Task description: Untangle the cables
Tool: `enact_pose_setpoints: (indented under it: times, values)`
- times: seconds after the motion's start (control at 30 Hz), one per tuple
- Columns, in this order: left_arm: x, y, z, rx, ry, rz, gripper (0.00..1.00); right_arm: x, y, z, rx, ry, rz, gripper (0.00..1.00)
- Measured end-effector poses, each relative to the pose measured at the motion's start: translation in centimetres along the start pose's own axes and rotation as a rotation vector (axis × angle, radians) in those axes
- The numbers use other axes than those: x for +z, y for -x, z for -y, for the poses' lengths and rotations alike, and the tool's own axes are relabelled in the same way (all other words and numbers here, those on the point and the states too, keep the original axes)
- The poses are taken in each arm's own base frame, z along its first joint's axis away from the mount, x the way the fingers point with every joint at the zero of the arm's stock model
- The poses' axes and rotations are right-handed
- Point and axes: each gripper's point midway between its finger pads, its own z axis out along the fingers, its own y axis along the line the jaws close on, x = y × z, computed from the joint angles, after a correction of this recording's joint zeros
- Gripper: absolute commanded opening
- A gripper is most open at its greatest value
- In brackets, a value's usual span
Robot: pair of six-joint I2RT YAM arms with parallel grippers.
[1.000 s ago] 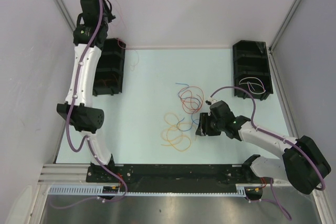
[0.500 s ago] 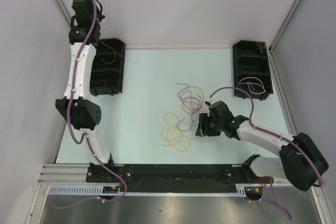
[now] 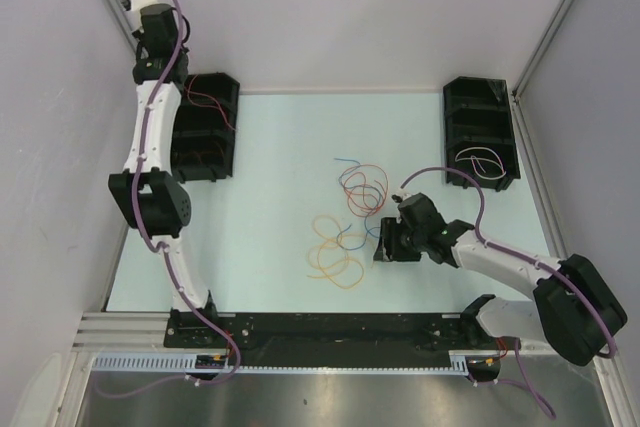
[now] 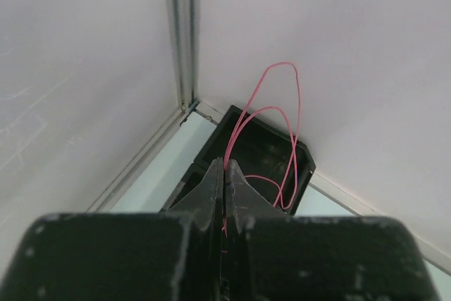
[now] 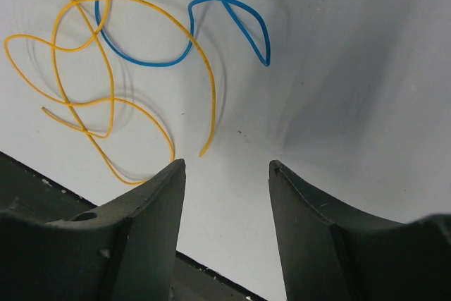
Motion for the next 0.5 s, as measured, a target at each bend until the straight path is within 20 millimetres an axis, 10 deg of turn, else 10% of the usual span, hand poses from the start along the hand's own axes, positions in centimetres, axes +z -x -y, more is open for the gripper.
enact_pose_setpoints:
  times: [0.5]
  values:
    - [2.6,2.1,-5.1,-0.119,0.100,0.014,0.00,-2.2,-1.3,-1.9,0.063,0.017,0.012,0.55]
